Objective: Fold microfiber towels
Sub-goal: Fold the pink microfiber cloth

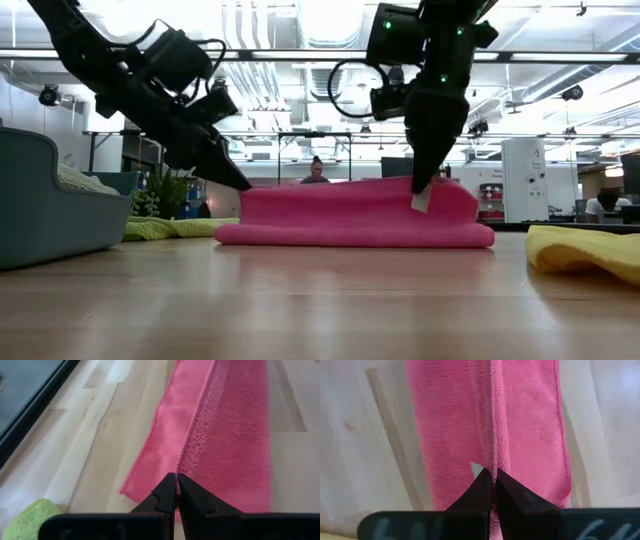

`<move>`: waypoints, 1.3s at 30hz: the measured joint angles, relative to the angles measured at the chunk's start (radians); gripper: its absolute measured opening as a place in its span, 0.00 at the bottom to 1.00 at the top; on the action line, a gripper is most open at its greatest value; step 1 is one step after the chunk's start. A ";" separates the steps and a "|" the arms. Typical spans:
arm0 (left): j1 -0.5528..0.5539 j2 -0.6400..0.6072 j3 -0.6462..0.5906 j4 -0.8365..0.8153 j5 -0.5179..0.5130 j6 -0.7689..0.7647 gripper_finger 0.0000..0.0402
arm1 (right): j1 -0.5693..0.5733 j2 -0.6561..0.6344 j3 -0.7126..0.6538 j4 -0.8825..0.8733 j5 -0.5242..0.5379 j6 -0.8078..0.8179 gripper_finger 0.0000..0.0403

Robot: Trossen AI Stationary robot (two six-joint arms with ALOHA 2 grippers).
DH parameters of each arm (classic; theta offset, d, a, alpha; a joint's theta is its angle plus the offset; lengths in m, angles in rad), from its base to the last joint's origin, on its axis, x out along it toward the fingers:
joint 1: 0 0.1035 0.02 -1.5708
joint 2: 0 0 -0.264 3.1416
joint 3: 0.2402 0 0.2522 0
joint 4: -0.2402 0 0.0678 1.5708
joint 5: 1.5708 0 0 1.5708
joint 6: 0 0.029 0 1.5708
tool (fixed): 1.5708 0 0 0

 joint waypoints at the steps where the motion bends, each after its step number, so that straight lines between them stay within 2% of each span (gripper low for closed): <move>1: 0.003 0.014 0.000 0.016 0.000 0.000 0.00 | -0.010 0.001 0.000 0.000 -0.001 -0.006 0.02; 9: 0.007 0.142 0.010 0.126 -0.012 -0.018 0.00 | -0.054 0.001 -0.002 0.029 0.004 -0.035 0.03; 11: 0.007 0.161 0.017 0.128 -0.035 -0.020 0.00 | -0.054 0.001 -0.003 0.030 0.037 -0.039 0.04; 14: 0.007 0.163 0.017 0.126 -0.085 -0.025 0.00 | -0.056 0.001 -0.003 0.029 0.114 -0.045 0.07; 18: 0.008 0.134 0.017 0.120 -0.159 -0.025 0.00 | -0.058 0.001 -0.003 0.029 0.130 -0.060 0.12; 27: 0.010 0.132 0.017 0.120 -0.163 -0.026 0.01 | -0.073 0.001 -0.003 0.031 0.162 -0.051 0.21; 31: 0.016 0.132 0.017 0.131 -0.164 -0.026 0.10 | -0.074 0.001 -0.003 0.032 0.163 -0.049 0.21; 39: 0.020 0.123 0.017 0.136 -0.198 -0.020 0.38 | -0.074 0.001 -0.004 0.025 0.162 0.017 0.20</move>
